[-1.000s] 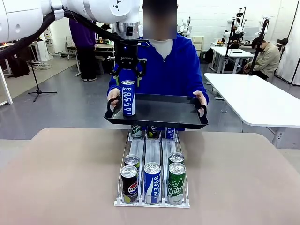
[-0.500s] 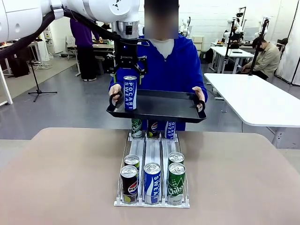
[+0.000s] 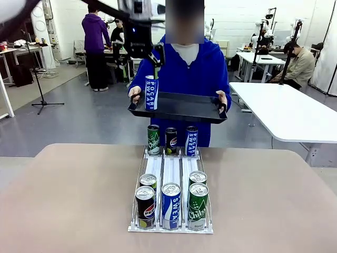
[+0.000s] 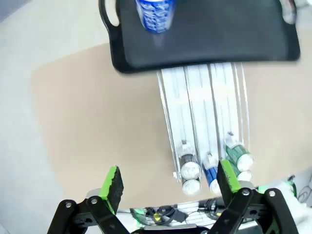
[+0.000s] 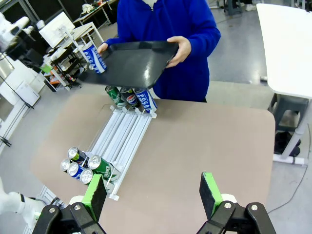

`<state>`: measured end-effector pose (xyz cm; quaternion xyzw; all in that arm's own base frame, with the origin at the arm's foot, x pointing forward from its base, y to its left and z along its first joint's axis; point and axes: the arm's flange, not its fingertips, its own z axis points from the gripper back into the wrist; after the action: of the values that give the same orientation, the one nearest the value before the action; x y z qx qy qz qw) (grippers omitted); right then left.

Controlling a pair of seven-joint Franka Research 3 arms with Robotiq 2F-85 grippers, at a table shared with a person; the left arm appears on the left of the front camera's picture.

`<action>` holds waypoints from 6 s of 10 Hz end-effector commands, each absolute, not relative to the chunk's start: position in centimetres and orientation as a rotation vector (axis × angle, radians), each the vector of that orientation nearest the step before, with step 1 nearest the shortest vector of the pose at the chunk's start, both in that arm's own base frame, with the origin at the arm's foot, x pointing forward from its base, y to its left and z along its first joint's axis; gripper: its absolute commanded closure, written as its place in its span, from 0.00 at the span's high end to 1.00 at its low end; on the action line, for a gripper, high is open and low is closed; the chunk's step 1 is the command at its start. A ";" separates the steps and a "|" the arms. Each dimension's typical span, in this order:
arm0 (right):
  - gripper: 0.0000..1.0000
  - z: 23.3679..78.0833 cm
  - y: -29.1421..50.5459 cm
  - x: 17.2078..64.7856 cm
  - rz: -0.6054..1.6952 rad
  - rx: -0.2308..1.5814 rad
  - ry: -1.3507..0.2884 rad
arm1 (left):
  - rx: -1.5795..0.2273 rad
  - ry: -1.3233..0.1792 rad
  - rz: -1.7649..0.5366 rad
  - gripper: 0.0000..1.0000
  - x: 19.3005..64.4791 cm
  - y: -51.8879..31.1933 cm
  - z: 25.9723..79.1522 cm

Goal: Retrieve and hand over the desired beverage to the person.
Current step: Place the picked can on the Handle tray extended by the person, then pick up another can of the same type that the person held from the Automatic Can Dispenser.

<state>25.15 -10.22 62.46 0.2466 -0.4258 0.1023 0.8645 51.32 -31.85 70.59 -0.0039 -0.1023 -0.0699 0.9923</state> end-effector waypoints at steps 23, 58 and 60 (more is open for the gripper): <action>1.00 62.2 -10.2 25.4 0.222 0.538 -0.896 | -0.510 -0.387 -0.764 1.00 42.9 -8.9 67.8; 1.00 62.2 -10.2 25.4 0.222 0.538 -0.896 | -0.565 -0.582 -0.535 1.00 38.5 2.0 63.8; 1.00 62.2 -10.2 25.4 0.222 0.538 -0.896 | -0.565 -0.582 -0.535 1.00 38.5 2.0 63.8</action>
<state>25.14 -10.27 62.47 0.2465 -0.4261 0.1017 0.8645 38.50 1.99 63.79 -0.2717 -0.2800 -0.2563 0.8844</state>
